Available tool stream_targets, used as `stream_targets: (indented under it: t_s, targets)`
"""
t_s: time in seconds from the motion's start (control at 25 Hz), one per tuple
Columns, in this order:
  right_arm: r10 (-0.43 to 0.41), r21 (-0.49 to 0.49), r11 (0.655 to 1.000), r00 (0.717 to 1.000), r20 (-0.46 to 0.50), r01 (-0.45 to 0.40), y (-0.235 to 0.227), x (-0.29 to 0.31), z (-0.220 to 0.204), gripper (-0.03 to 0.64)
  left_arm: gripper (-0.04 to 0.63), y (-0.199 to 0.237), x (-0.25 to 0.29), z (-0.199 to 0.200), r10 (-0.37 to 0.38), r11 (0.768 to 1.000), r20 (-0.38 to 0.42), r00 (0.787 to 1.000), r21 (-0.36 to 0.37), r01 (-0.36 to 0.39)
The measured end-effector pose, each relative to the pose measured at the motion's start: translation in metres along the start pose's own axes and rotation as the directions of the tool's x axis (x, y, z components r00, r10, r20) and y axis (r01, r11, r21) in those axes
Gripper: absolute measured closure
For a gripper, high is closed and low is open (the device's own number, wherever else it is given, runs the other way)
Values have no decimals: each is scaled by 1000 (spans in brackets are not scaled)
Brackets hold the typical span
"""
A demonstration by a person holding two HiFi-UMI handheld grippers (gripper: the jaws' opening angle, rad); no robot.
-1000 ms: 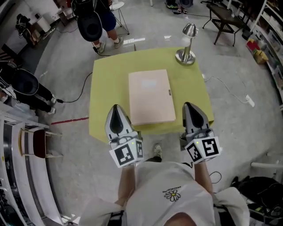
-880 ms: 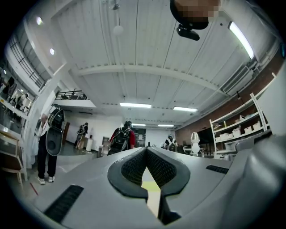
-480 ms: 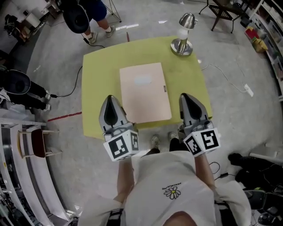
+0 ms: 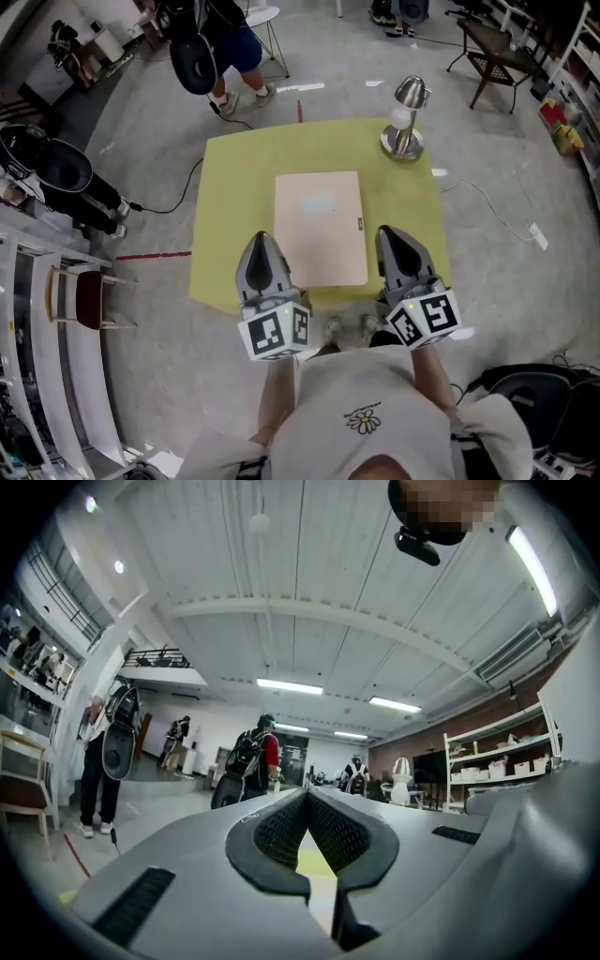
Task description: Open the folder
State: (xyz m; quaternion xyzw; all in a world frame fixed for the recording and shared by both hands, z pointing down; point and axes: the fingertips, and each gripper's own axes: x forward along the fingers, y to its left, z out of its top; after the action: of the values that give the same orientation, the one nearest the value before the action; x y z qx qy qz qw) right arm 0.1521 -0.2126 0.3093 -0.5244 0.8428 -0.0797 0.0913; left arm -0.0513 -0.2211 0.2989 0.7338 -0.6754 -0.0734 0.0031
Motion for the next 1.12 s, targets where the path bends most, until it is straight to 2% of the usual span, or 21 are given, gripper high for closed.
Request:
stream_targets:
  t_s: [0.2, 0.28, 0.36, 0.44, 0.52, 0.56, 0.6, 0.68, 0.72, 0.84, 0.88, 1.0, 1.04, 1.12]
  targets:
    - [30, -6, 1000, 999, -12, -30, 4, 3, -2, 604, 580, 11, -2, 0, 32, 999, 1, 999, -41, -32]
    - [38, -9, 999, 999, -16, -38, 6, 2, -1, 604, 580, 20, -5, 2, 59, 993, 19, 998, -102, -57]
    - [44, -9, 999, 999, -16, -44, 6, 1, 2, 604, 562, 27, -6, 4, 57, 977, 39, 998, -210, -48]
    - [49, -11, 999, 999, -13, -49, 4, 0, 5, 604, 446, 33, -3, 6, 27, 937, 68, 997, -351, -1]
    - [55, -13, 998, 998, -11, -55, 1, 2, 7, 604, 421, 46, 2, 4, 18, 871, 106, 994, -490, 36]
    - [58, -12, 998, 998, -15, -58, 0, 3, 6, 604, 406, 54, 2, 0, 21, 843, 118, 993, -536, 46]
    - [63, -9, 998, 998, -22, -63, -1, 3, 5, 604, 384, 62, -1, -5, 26, 827, 122, 992, -560, 47]
    - [81, 3, 997, 996, -40, -81, 2, 2, 0, 604, 360, 76, -12, -19, 39, 814, 105, 994, -581, 29]
    - [93, 12, 996, 994, -49, -92, 4, 2, -3, 604, 356, 82, -20, -27, 46, 798, 90, 995, -603, 18]
    - [120, 38, 992, 990, -75, -117, 7, 3, -13, 604, 336, 94, -44, -67, 69, 701, 32, 997, -713, -26]
    - [126, 43, 991, 988, -84, -123, 7, 4, -16, 604, 328, 95, -53, -84, 72, 680, 4, 997, -732, -46]
    - [144, 54, 989, 984, -108, -139, 11, 4, -26, 604, 327, 89, -75, -130, 53, 660, -87, 995, -744, -100]
    - [151, 59, 988, 982, -114, -145, 12, 5, -28, 604, 328, 86, -82, -144, 46, 640, -119, 992, -759, -121]
    - [162, 76, 985, 979, -125, -154, 16, 6, -33, 604, 328, 80, -90, -168, 22, 583, -152, 988, -801, -136]
